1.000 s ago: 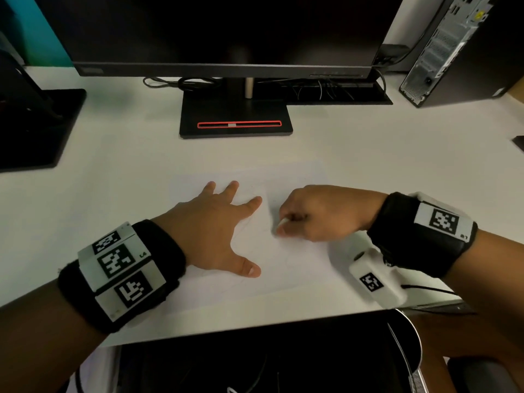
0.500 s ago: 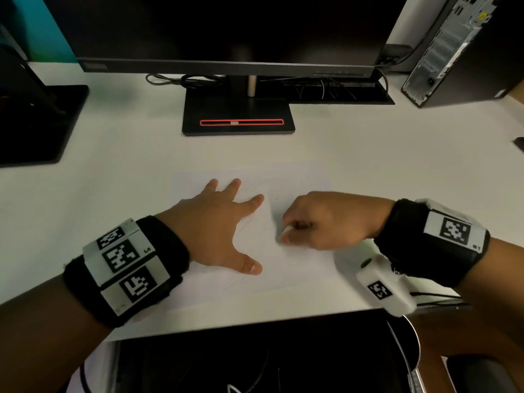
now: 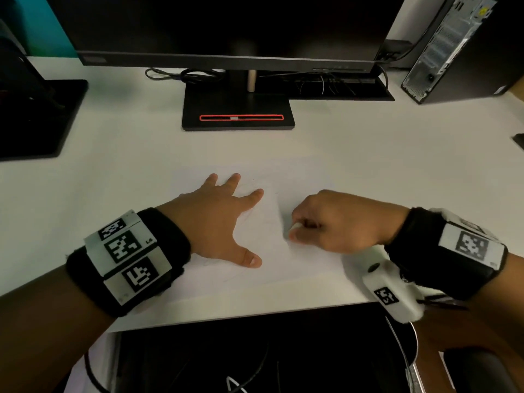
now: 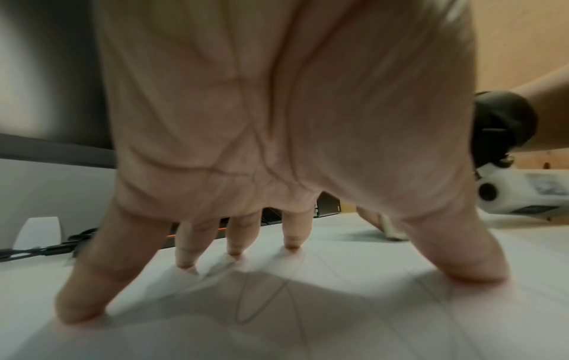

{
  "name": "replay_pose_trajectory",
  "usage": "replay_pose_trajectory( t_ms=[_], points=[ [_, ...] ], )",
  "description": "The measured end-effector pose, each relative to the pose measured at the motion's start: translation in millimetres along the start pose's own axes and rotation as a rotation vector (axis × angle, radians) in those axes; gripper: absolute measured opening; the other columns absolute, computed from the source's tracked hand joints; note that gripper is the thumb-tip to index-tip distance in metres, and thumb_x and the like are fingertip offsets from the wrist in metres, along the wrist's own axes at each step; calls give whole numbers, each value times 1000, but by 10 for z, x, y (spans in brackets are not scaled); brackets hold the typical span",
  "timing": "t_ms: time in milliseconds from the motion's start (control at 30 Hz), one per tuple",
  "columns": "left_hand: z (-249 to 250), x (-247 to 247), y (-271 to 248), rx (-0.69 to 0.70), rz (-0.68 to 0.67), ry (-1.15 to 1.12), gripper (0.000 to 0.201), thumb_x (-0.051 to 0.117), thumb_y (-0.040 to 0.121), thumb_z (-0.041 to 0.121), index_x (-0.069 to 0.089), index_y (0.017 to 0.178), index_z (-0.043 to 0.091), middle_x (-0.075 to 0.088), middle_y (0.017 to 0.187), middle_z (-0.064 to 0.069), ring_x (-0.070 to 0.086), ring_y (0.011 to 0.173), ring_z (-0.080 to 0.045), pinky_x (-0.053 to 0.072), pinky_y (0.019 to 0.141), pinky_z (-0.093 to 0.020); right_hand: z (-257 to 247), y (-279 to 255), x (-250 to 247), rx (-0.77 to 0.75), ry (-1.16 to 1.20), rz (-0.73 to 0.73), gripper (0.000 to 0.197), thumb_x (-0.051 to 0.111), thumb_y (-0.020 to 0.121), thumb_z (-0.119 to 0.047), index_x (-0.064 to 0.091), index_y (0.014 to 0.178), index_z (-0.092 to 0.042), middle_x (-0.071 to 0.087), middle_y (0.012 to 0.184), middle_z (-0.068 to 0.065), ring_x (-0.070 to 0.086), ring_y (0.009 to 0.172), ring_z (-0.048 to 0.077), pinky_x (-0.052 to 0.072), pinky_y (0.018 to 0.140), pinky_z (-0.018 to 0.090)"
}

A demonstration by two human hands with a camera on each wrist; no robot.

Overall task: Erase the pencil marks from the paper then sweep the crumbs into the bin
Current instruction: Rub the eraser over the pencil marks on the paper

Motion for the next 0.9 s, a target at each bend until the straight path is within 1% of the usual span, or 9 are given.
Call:
replay_pose_trajectory(
  t_ms=[100, 233, 333, 400, 467, 533, 667, 800, 900],
  points=[
    [5, -5, 4, 2, -3, 2, 126, 61, 60, 90, -17, 151, 51, -25, 164, 5, -19, 151, -30, 20, 119, -58, -46, -33, 55, -27, 21, -52, 40, 55, 100, -42, 59, 75, -11, 53, 61, -4, 45, 55, 9, 37, 55, 20],
    [5, -2, -2, -2, -3, -6, 125, 61, 60, 90, -16, 151, 52, -25, 164, 5, -20, 151, -30, 19, 120, -58, 49, -18, -33, 29, 9, 37, 42, 55, 101, -41, 54, 69, -13, 50, 59, -4, 46, 54, 9, 33, 55, 20],
    [8, -1, 4, -3, -5, 1, 125, 61, 60, 90, -17, 151, 51, -24, 164, 4, -20, 151, -31, 19, 120, -58, -101, -52, 104, -75, 13, -50, 38, 54, 100, -40, 61, 77, -10, 57, 64, 1, 49, 59, 12, 42, 59, 24],
    [8, -9, 4, -4, -6, 6, 125, 61, 61, 90, -17, 151, 51, -24, 164, 4, -20, 151, -31, 20, 120, -58, -66, -44, 81, -62, 33, -61, 39, 55, 99, -42, 63, 79, -11, 58, 65, 0, 49, 59, 11, 44, 62, 26],
    [10, -7, -2, -2, -7, 5, 125, 60, 60, 90, -17, 151, 51, -25, 164, 4, -20, 151, -31, 20, 119, -59, 55, -12, -14, 11, 40, 0, 41, 56, 99, -45, 60, 73, -13, 56, 63, -3, 49, 58, 10, 42, 61, 28],
    [5, -2, -5, -2, -6, 7, 125, 60, 60, 90, -17, 151, 51, -25, 164, 4, -20, 151, -31, 20, 119, -59, 86, -3, -17, 15, 20, 35, 40, 55, 99, -43, 57, 72, -13, 53, 61, -4, 47, 57, 9, 37, 60, 27],
    [11, -3, -10, -2, -9, 12, 124, 59, 61, 90, -17, 150, 52, -26, 163, 6, -20, 151, -30, 20, 119, -58, -36, -57, 90, -51, 39, -49, 41, 54, 100, -42, 57, 74, -11, 49, 58, -4, 44, 54, 11, 37, 56, 22],
    [19, -7, -25, -4, -17, 17, 124, 57, 61, 91, -18, 151, 52, -26, 163, 5, -20, 151, -31, 19, 120, -59, 145, 2, -64, 65, 35, 13, 46, 54, 100, -48, 53, 68, -14, 51, 60, -4, 46, 56, 12, 40, 60, 30],
    [10, 0, -13, -10, -14, 26, 124, 56, 60, 92, -19, 150, 52, -26, 163, 5, -20, 151, -31, 19, 120, -58, 47, -7, 25, -2, 11, 0, 43, 54, 100, -45, 55, 71, -14, 54, 64, -4, 47, 59, 12, 42, 62, 31]
  ],
)
Point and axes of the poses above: each hand's wrist, its own y-axis towards the middle knuckle, its own x-axis out of the palm, z = x × y, the point moved 1 cm from there along y, towards the middle knuckle
